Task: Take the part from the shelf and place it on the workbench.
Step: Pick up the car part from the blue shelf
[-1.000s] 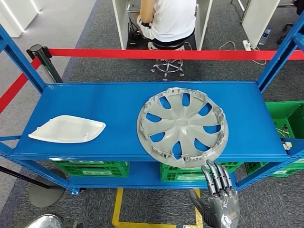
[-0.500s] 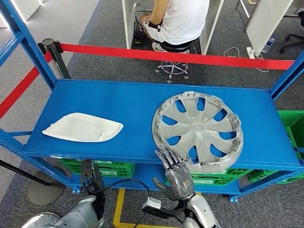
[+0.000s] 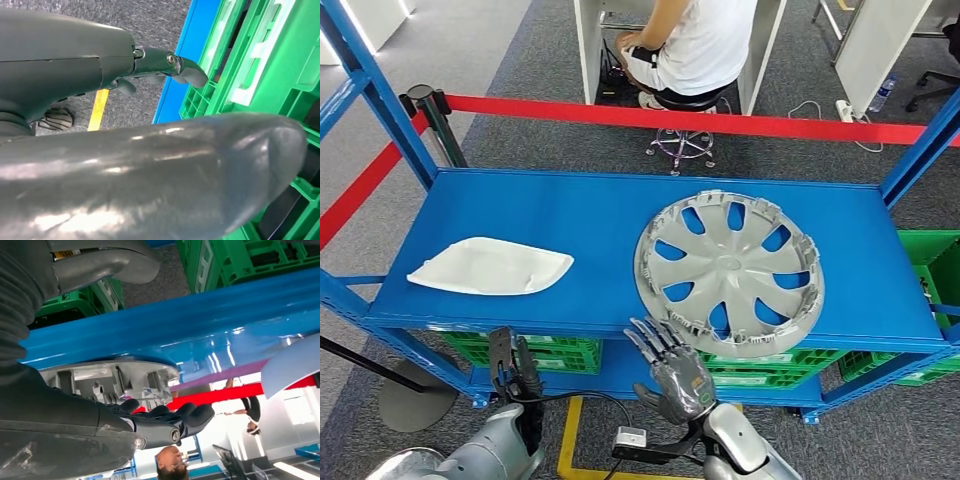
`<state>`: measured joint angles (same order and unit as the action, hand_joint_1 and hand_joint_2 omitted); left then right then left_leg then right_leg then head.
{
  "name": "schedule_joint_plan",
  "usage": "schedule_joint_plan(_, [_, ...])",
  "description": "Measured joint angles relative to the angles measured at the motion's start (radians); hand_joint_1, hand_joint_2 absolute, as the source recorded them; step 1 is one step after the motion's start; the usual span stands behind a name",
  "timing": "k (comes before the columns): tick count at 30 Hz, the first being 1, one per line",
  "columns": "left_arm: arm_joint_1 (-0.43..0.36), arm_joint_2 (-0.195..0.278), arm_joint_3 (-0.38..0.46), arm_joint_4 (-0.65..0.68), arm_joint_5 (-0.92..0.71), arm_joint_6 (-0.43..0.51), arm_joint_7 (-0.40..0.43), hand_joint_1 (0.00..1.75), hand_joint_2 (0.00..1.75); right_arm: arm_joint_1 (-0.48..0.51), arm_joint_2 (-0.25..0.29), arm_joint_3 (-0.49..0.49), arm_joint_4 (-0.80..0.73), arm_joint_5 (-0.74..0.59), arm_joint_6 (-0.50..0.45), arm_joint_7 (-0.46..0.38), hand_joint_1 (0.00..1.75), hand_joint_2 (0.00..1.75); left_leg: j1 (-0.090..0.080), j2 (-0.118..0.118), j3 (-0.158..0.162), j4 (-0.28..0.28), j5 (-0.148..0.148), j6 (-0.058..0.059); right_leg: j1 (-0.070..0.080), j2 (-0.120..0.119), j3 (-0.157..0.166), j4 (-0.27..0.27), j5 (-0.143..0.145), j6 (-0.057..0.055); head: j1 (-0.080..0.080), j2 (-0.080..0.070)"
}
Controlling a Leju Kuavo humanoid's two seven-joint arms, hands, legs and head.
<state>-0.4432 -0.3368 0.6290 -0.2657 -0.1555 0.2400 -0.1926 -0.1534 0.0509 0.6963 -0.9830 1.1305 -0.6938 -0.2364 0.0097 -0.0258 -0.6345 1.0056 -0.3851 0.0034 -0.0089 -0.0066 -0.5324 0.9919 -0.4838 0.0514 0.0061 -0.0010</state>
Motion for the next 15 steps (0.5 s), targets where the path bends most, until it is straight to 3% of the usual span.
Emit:
schedule_joint_plan(8, [0.001, 0.003, -0.018, -0.004, 0.033, -0.002, -0.012, 0.00, 0.00, 0.033, -0.014, -0.021, -0.057, 0.040, -0.001, -0.051, 0.00, 1.75, 0.000, 0.000, 0.000, 0.000, 0.000, 0.000, 0.000, 0.000, 0.000, 0.000, 0.000, 0.000, 0.000, 0.000])
schedule_joint_plan(15, [0.006, 0.000, -0.034, -0.022, 0.098, 0.038, -0.187, 0.00, 0.00, 0.108, 0.005, -0.132, -0.150, 0.084, -0.002, -0.131, 0.00, 1.75, 0.000, 0.001, -0.001, 0.000, 0.000, 0.000, 0.000, 0.001, -0.002, 0.001, 0.000, -0.001, 0.000, 0.000])
